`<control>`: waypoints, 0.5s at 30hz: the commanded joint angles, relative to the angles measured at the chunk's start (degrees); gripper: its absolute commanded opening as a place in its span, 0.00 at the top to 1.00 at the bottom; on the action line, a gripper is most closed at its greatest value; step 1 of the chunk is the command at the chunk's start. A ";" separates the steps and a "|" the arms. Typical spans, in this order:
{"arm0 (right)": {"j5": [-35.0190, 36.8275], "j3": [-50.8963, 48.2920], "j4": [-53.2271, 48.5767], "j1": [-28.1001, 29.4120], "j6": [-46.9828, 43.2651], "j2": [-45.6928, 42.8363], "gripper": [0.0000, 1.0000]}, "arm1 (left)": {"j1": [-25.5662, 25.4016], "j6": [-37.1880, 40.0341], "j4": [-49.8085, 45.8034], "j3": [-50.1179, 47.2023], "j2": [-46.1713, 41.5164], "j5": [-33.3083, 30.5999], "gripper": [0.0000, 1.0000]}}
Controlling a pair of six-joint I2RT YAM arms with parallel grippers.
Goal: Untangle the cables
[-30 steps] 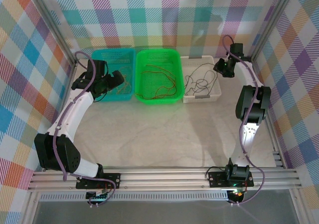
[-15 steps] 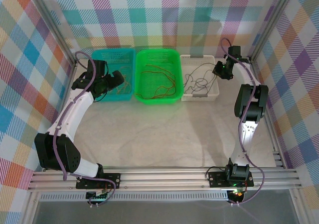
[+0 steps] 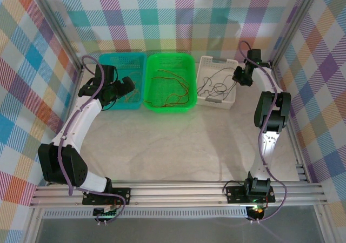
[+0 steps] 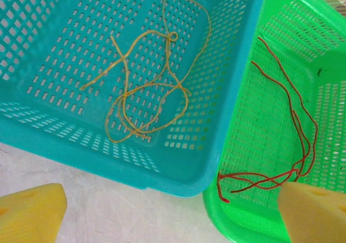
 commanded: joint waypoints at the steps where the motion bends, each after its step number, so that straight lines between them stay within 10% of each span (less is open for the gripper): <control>1: 1.81 1.64 -2.21 0.52 -0.94 -0.91 0.80 | 0.80 0.89 -0.45 1.87 0.40 0.84 0.00; 15: 8.91 3.64 -4.57 2.39 -4.82 -1.13 0.79 | 0.80 1.01 -0.75 2.11 0.76 1.17 0.00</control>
